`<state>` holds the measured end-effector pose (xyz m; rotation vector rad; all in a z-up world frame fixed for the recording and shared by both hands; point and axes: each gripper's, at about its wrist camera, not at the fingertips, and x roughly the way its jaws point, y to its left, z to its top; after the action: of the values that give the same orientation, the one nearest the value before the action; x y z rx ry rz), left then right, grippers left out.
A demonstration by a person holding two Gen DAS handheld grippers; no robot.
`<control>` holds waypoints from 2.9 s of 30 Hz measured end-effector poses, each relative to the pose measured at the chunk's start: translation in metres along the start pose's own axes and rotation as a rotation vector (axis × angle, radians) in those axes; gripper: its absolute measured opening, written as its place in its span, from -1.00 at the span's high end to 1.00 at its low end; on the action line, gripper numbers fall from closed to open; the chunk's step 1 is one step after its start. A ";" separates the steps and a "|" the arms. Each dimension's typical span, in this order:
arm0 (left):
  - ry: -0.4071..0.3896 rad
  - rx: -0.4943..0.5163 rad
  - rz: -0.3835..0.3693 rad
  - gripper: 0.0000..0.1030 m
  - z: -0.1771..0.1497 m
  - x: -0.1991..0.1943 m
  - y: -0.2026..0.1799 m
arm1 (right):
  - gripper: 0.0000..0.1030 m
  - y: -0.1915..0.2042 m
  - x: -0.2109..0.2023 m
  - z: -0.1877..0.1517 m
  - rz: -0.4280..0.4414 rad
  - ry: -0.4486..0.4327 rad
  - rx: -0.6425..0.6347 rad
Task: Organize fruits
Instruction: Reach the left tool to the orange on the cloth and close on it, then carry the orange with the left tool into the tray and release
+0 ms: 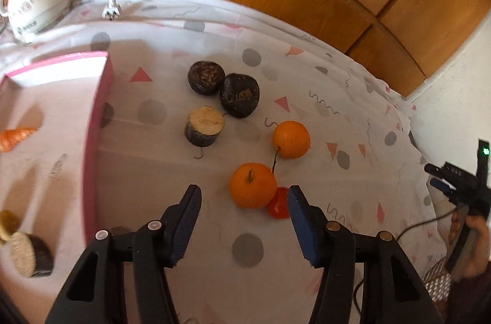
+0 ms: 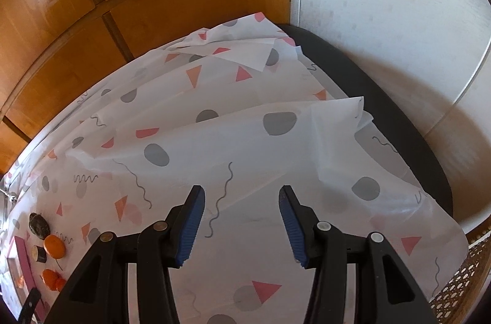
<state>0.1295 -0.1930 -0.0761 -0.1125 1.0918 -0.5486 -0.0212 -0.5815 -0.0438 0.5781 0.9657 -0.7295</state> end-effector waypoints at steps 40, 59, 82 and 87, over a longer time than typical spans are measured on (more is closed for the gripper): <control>-0.200 -0.217 0.087 0.23 0.011 -0.084 0.113 | 0.01 -0.004 0.004 -0.004 -0.022 0.008 0.010; -0.272 -0.394 0.328 0.23 -0.053 -0.125 0.210 | 0.01 0.007 0.007 -0.012 -0.044 0.022 -0.034; -0.334 -0.332 0.385 -0.15 -0.079 -0.153 0.191 | 0.01 0.016 0.005 -0.014 -0.020 0.011 -0.082; -0.333 -0.338 0.411 -0.32 -0.090 -0.156 0.194 | 0.01 0.035 -0.004 -0.019 0.085 -0.020 -0.153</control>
<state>0.0692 0.0641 -0.0597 -0.2577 0.8401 0.0296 -0.0055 -0.5451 -0.0449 0.4743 0.9637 -0.5789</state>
